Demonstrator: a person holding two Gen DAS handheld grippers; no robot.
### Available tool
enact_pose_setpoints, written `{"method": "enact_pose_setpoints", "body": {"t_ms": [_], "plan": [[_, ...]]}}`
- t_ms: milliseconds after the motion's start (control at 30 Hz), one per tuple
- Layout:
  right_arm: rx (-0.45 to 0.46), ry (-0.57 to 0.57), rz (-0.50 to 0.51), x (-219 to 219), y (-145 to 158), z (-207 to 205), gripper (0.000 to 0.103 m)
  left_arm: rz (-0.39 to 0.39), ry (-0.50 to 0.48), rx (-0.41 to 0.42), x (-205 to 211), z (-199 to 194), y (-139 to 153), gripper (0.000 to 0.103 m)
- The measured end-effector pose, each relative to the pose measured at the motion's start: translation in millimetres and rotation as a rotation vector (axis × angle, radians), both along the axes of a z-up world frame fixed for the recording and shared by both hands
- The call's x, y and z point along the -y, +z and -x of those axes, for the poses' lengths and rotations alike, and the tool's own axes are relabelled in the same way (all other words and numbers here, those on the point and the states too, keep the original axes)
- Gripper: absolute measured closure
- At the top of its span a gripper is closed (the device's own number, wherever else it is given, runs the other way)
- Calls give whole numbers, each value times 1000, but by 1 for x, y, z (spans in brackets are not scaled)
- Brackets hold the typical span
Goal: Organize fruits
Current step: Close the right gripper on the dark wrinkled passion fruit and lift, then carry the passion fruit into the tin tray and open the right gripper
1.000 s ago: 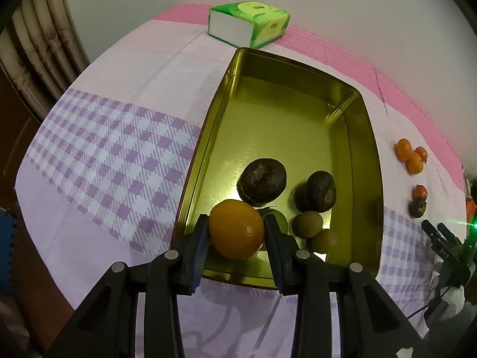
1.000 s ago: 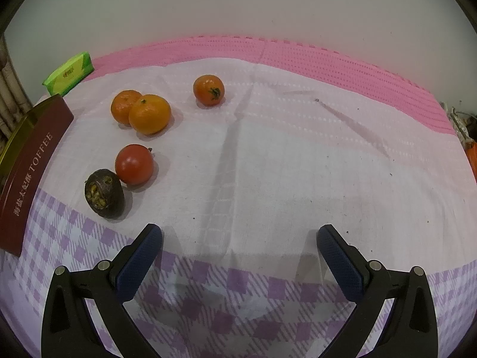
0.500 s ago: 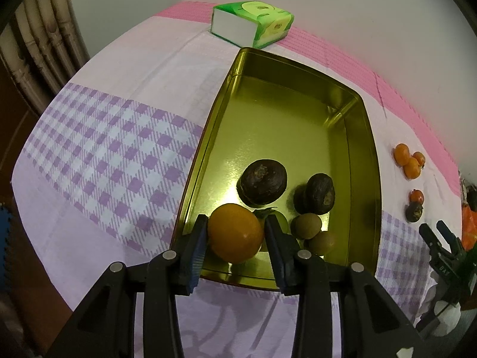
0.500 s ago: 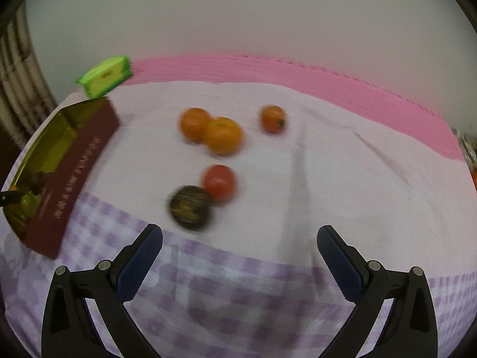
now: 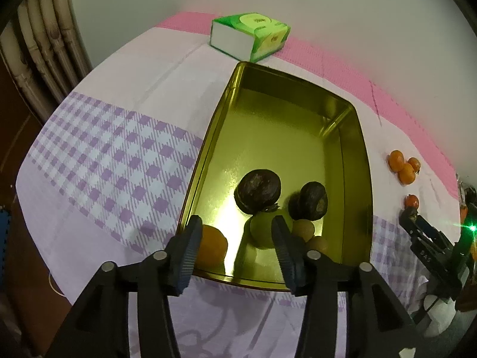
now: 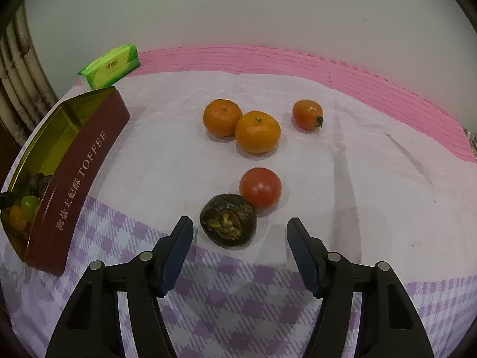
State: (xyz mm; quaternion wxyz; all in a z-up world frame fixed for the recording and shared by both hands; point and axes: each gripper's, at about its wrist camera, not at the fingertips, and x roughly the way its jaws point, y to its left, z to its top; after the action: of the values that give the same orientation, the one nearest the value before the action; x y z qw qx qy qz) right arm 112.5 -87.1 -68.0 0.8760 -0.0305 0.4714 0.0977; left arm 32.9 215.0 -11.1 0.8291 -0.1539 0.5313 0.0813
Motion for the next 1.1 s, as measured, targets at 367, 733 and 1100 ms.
{"method": "enact_pose_setpoints", "body": {"t_ms": [367, 733, 1100], "plan": [[-3, -23, 27, -12, -5, -3, 64, -36, 23, 42, -5, 2, 9, 45], [9, 1, 12, -19, 7, 7, 65, -36, 23, 65, -4, 4, 13, 36], [37, 120, -41, -58, 42, 24, 65, -36, 43, 63, -10, 4, 13, 25]]}}
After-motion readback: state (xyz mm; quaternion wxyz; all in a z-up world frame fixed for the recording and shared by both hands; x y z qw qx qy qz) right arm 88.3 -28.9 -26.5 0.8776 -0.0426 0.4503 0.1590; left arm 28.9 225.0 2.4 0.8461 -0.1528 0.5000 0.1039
